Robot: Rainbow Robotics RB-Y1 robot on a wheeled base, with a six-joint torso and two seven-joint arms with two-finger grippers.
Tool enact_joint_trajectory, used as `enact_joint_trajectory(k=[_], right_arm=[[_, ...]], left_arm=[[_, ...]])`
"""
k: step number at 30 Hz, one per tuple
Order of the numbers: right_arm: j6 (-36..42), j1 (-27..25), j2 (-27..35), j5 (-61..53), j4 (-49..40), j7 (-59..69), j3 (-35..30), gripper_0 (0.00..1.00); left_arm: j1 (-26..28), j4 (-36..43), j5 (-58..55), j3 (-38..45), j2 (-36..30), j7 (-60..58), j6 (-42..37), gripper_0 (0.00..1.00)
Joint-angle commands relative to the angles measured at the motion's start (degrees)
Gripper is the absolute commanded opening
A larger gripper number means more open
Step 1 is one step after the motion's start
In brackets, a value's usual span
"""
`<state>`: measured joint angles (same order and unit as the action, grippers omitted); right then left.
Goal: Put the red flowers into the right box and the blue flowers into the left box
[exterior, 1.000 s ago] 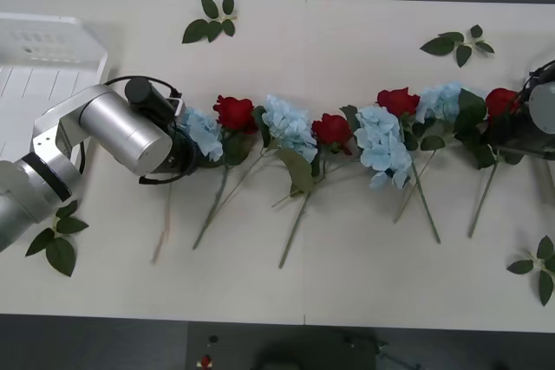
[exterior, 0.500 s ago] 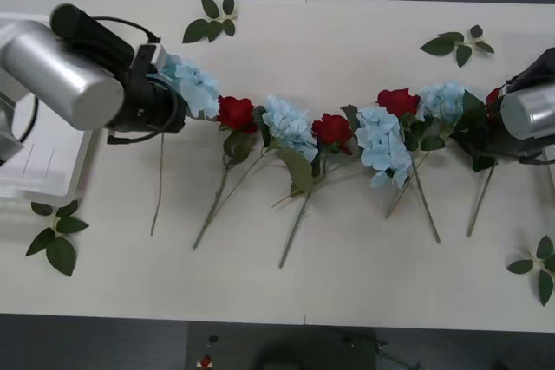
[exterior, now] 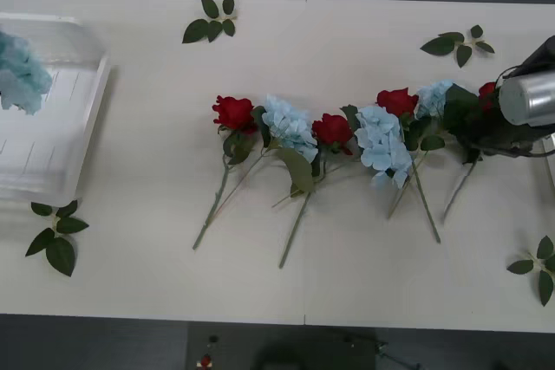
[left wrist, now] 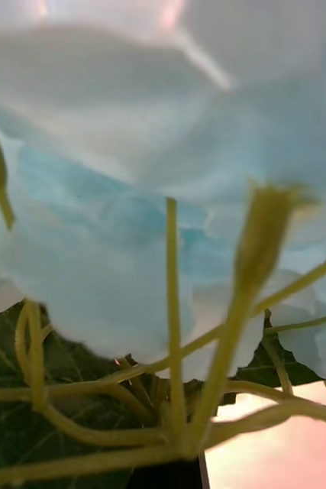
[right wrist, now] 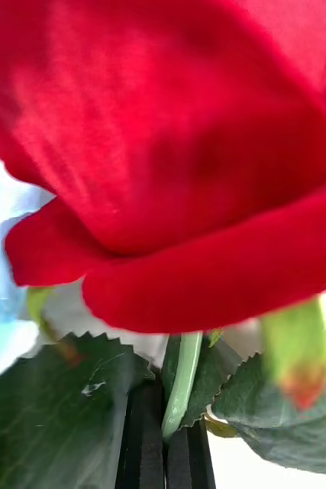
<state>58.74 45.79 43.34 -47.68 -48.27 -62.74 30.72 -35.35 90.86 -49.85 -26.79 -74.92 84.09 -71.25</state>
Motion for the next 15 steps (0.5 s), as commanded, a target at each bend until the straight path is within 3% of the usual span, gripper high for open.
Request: enact_joint_trajectory(k=[1, 3, 4, 6, 9, 12, 15], right_arm=[[3.2, 2.0, 2.5, -2.9, -0.5, -11.0, -7.1, 0.0], [6.0, 2.5, 3.1, -3.2, -0.6, -15.0, -10.4, 0.0], [7.4, 2.6, 3.2, -3.3, -0.6, -16.7, -11.9, 0.0], [10.2, 3.0, 3.9, -3.7, -1.1, -20.8, -15.1, 0.0], [13.6, 3.0, 5.0, -4.2, -3.3, -26.6, -20.0, 0.0], [15.6, 3.0, 6.1, -4.6, -5.1, -31.9, -23.4, 0.0], [16.2, 3.0, 7.6, -6.5, -6.0, -36.4, -24.0, 0.0]], left_arm=[[2.1, -6.3, 0.8, 0.5, 0.2, 7.2, 7.7, 0.0], [2.8, -8.4, 0.5, 0.5, 0.3, 9.3, 10.8, 0.01], [3.1, -9.0, 0.5, 0.5, 0.4, 10.0, 11.8, 0.14], [3.3, -9.9, 0.3, 0.5, 0.6, 10.6, 13.2, 0.54], [3.3, -9.8, -0.5, 0.5, 0.7, 10.8, 14.2, 0.83], [3.2, -9.7, -3.6, 0.5, 0.2, 11.4, 14.6, 0.98], [3.3, -8.3, -8.9, 1.0, -0.6, 13.7, 14.5, 1.0]])
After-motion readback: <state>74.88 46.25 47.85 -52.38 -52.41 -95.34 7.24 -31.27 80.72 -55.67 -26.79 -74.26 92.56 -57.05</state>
